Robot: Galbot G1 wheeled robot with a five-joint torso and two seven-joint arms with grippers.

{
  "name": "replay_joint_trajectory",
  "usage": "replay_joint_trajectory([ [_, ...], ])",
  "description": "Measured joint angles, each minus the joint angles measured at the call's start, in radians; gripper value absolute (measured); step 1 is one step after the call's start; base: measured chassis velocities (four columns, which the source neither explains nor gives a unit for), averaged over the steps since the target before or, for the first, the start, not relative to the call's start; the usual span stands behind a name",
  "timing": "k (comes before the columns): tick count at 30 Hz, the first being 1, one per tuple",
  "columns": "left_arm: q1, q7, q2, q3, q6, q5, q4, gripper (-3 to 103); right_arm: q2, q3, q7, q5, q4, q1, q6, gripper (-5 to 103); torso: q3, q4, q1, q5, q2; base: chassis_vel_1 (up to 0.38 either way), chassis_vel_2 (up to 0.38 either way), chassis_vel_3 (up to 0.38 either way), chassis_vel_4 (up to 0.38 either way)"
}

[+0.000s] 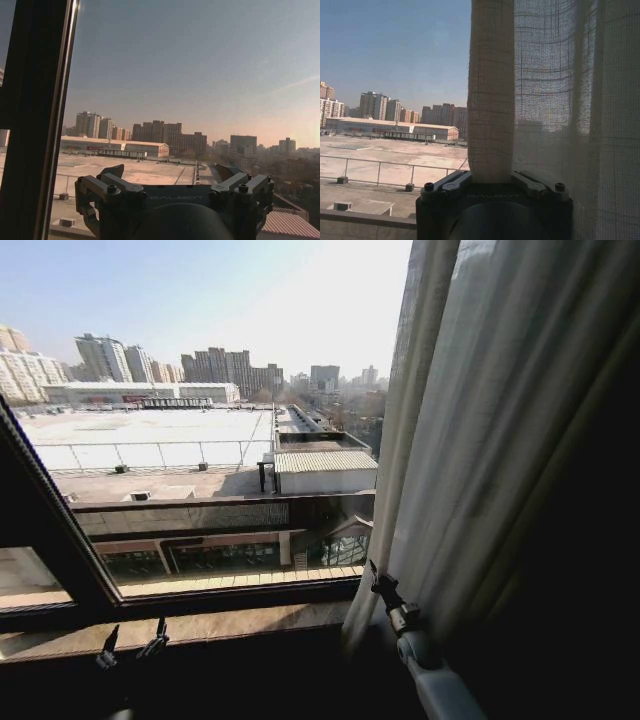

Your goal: Open the curtains by pulling them apart, changing their state from closed to fully open.

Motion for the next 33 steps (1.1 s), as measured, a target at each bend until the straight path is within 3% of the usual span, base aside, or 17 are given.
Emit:
replay_joint_trajectory([
  [17, 0.000, 0.001, 0.000, 0.000, 0.000, 0.000, 0.000, 100, -0.012, 0.001, 0.054, -0.025, -0.009, 0.003, 0.005, 0, 0.000, -0.0004, 0.000, 0.0002, 0.000, -0.328, -0.327, 0.324, 0.319],
  [29, 0.000, 0.000, 0.000, 0.000, 0.000, 0.000, 0.000, 100, -0.032, -0.004, 0.089, -0.111, -0.022, -0.001, 0.011, 0, 0.000, 0.0001, 0.000, -0.0005, 0.000, -0.011, -0.042, 0.023, 0.008],
  [33, 0.000, 0.000, 0.000, 0.000, 0.000, 0.000, 0.000, 100, -0.037, 0.001, 0.163, -0.104, -0.075, 0.033, -0.025, 0, 0.000, 0.0001, 0.000, -0.0001, 0.000, 0.019, 0.007, -0.009, -0.015],
])
